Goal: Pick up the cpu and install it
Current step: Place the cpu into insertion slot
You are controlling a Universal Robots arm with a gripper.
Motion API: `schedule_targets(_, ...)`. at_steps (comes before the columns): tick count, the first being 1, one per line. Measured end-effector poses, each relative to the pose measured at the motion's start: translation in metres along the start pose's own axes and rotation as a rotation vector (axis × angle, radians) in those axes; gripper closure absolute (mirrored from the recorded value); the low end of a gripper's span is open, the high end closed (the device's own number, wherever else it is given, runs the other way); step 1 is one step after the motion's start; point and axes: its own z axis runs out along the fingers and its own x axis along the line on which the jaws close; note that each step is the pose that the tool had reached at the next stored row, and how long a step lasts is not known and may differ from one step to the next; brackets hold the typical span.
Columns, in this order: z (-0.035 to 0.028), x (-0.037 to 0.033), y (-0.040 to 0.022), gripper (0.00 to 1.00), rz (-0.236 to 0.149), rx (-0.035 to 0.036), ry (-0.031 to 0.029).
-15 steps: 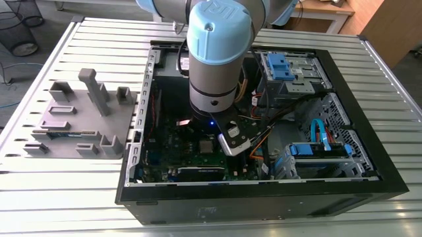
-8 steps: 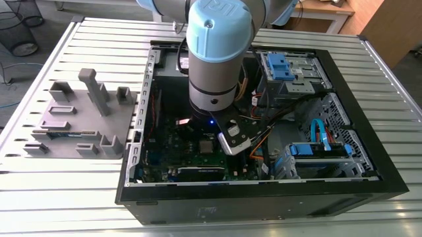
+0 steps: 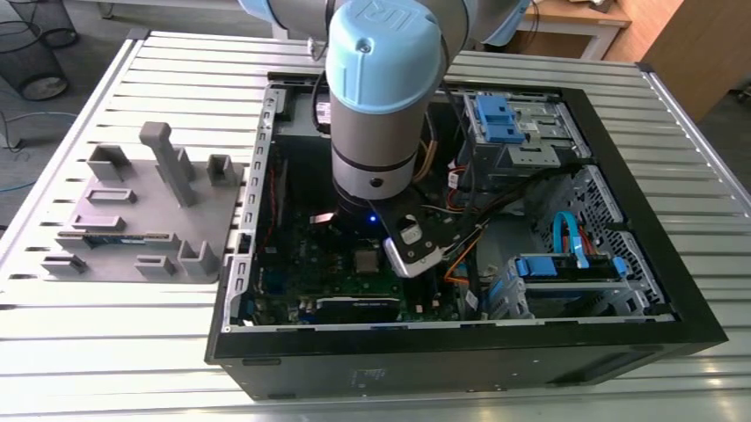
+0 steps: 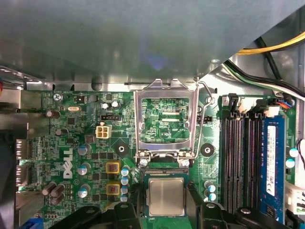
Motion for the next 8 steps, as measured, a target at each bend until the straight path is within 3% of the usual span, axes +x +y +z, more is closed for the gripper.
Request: schedule_targets(8,0.0013,0.0001,0.0000,0.50,0.000,0.0002,0.0001)
